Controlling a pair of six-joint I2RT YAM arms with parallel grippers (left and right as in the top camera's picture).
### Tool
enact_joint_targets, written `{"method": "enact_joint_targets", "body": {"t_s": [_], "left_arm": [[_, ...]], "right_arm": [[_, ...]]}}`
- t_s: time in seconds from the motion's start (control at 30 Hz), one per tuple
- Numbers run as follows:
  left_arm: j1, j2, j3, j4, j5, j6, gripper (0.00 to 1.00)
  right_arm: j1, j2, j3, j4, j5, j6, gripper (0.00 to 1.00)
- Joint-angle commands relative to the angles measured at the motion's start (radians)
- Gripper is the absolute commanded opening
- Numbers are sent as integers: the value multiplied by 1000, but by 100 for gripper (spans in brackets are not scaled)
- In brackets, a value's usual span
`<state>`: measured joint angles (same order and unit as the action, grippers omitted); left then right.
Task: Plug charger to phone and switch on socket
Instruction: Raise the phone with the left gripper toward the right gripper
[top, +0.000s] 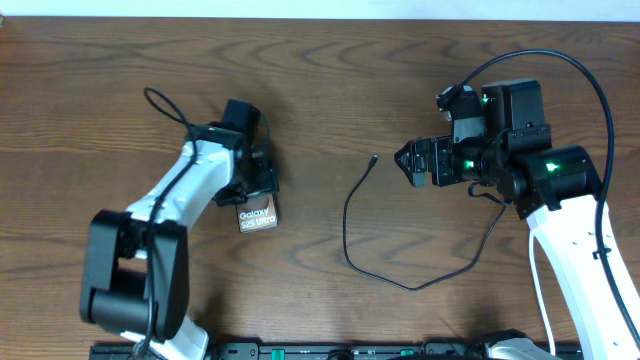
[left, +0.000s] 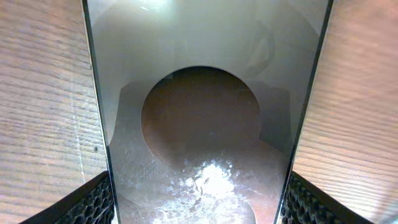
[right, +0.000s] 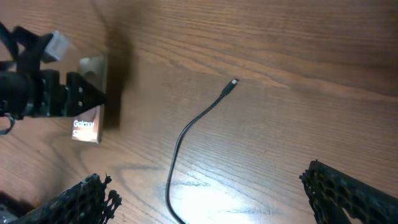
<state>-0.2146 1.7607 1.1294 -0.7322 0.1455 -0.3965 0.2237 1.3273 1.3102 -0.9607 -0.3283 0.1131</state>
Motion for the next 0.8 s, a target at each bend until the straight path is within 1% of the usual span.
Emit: {"method": "enact_joint_targets", "body": {"t_s": [0.0, 0.07, 0.13, 0.2, 0.3, 0.37, 0.43, 0.5, 0.6, 0.77], "left_arm": [[51, -48, 35, -7, 157, -9, 59], [93, -51, 36, -6, 268, -9, 59], [118, -51, 36, -6, 348, -9, 59], [152, -51, 36, -6, 471, -10, 59], [175, -51, 36, -5, 566, -10, 59], [180, -51, 36, -3, 619, -10, 59], [179, -51, 36, -3, 648, -13, 59], [179, -51, 36, 4, 652, -5, 59], [178, -51, 36, 20, 652, 8, 59], [178, -51, 36, 23, 659, 45, 59]], "right_arm": [[0, 4, 21, 0, -80, 5, 99], [0, 24, 21, 2, -132, 5, 99], [0, 47, 21, 2, -175, 5, 99], [1, 101, 21, 2, -254, 5, 99], [19, 169, 21, 3, -297, 5, 99], [55, 228, 21, 12, -300, 5, 97], [97, 275, 21, 31, -308, 5, 94], [173, 347, 21, 92, -339, 6, 89], [256, 427, 21, 186, -360, 56, 81], [328, 521, 21, 290, -394, 103, 79]]}}
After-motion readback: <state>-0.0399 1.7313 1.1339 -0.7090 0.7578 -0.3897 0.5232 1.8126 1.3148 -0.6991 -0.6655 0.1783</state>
